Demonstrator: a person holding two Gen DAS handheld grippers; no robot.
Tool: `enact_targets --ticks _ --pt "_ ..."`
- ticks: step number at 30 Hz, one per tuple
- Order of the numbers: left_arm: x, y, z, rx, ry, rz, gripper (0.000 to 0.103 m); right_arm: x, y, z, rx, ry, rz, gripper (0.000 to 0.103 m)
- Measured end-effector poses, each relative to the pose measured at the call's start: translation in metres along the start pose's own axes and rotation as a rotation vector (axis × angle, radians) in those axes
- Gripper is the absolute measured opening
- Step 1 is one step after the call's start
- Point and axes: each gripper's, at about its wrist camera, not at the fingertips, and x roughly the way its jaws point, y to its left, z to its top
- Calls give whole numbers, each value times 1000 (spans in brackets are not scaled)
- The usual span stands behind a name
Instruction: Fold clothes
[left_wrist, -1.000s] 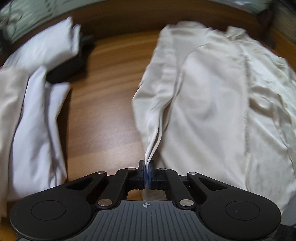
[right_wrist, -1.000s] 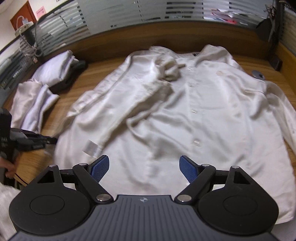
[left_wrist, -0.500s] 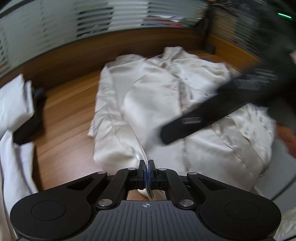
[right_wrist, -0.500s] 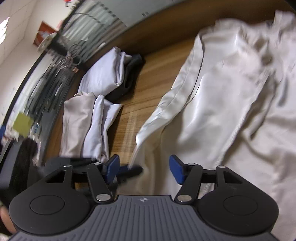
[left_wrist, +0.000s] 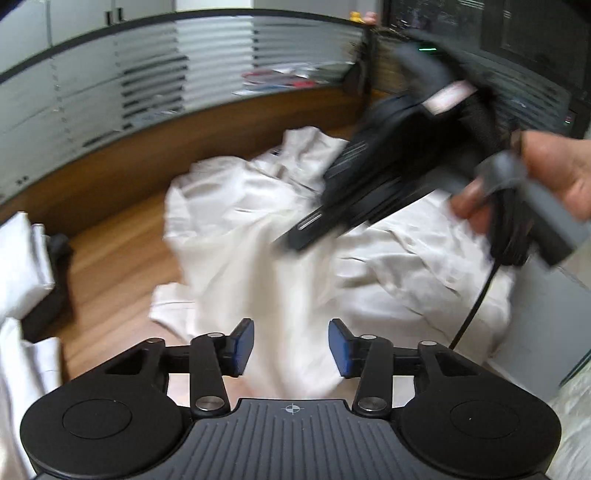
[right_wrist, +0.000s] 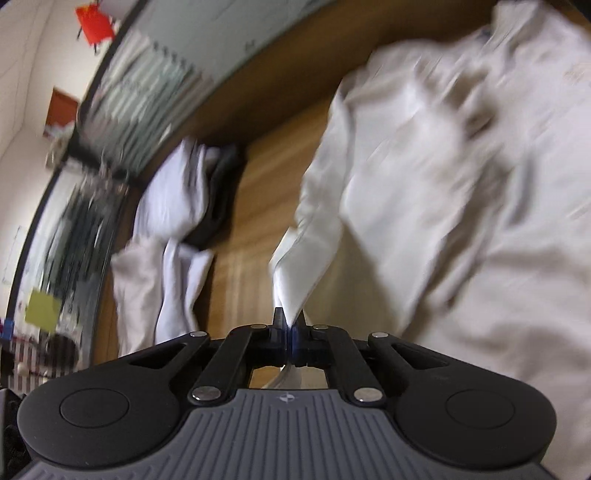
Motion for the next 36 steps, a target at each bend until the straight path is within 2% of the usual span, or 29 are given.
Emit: enact_targets --ticks 2,5,9,12,15,19,25,30,31,32,33,34,36 --pt "2 13 -3 -31 10 54 59 -28 -17 9 18 -49 -22 2" --pt "11 32 -5 -100 37 127 64 -68 -47 15 39 -99 -76 2" --pt "36 51 -3 -177 79 157 70 -109 -88 3 95 -136 -166 2" --pt "61 59 2 -189 106 156 75 -127 -119 -20 171 -151 -232 2" --pt "90 63 9 -171 127 138 79 -134 -146 -43 242 -160 -280 2" --pt "121 57 22 -113 165 99 83 -129 -163 -69 312 -160 -304 3" --pt "157 40 38 -29 187 30 87 -115 -169 -94 372 -157 -319 3" --pt "181 28 48 46 194 39 85 -114 -167 -103 402 -173 -318 3" --pt "185 27 50 59 195 47 84 -114 -166 -103 407 -180 -315 3" --pt "189 27 52 69 195 50 76 -115 -165 -103 413 -187 -312 3" --pt "192 27 53 81 196 55 64 -116 -164 -103 417 -194 -310 3" --pt "194 28 55 91 190 59 57 -117 -162 -103 419 -202 -308 3" --pt "197 29 59 108 184 80 10 -118 -158 -103 422 -216 -304 3"
